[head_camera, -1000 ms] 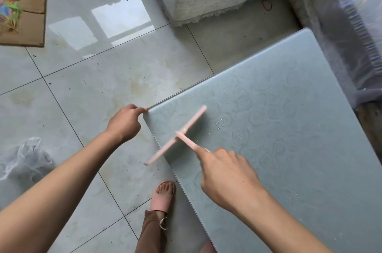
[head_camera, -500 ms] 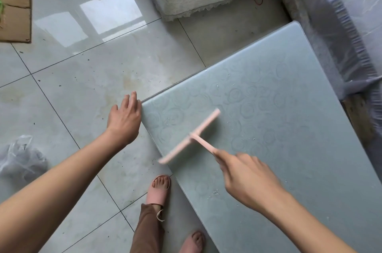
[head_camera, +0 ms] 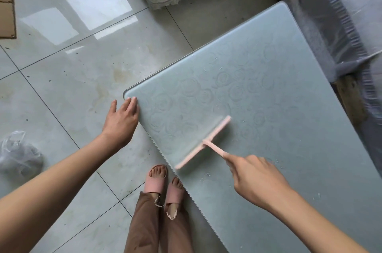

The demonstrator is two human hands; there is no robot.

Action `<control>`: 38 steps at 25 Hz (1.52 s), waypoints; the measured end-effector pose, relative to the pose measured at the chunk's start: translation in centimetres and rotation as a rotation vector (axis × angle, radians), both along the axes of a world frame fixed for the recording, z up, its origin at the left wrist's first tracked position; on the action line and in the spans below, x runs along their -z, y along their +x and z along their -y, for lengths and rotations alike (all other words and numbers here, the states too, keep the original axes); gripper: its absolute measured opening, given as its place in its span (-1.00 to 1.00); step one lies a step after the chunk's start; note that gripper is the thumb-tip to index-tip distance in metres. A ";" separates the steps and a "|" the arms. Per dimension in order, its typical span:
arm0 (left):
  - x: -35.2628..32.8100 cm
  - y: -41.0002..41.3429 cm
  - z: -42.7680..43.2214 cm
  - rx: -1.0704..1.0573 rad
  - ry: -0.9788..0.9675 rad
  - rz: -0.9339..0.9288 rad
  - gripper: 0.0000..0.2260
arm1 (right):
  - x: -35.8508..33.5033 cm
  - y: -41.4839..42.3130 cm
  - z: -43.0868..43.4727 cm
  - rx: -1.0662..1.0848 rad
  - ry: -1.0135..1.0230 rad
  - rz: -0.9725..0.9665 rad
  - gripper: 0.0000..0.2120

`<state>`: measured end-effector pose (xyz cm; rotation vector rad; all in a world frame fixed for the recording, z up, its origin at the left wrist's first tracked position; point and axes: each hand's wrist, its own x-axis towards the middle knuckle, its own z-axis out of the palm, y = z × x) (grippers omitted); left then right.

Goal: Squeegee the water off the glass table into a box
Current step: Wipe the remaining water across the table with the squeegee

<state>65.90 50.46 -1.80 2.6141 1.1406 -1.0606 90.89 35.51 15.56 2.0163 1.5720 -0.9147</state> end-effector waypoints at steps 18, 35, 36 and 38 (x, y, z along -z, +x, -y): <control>-1.2 2.6 0.1 -0.636 -0.108 0.507 -0.62 | 1.2 -3.8 -6.3 0.104 0.114 -0.192 -0.87; 0.0 4.1 -3.2 -0.824 -0.247 0.954 -0.74 | 7.3 -3.4 -3.3 0.221 0.457 -0.332 -0.64; -0.2 4.3 -3.1 -0.816 -0.237 0.939 -0.76 | 7.2 -3.3 -3.3 0.229 0.462 -0.340 -0.64; -0.1 4.3 -3.0 -0.789 -0.192 0.916 -0.80 | 7.3 -3.5 -3.5 0.244 0.473 -0.363 -0.65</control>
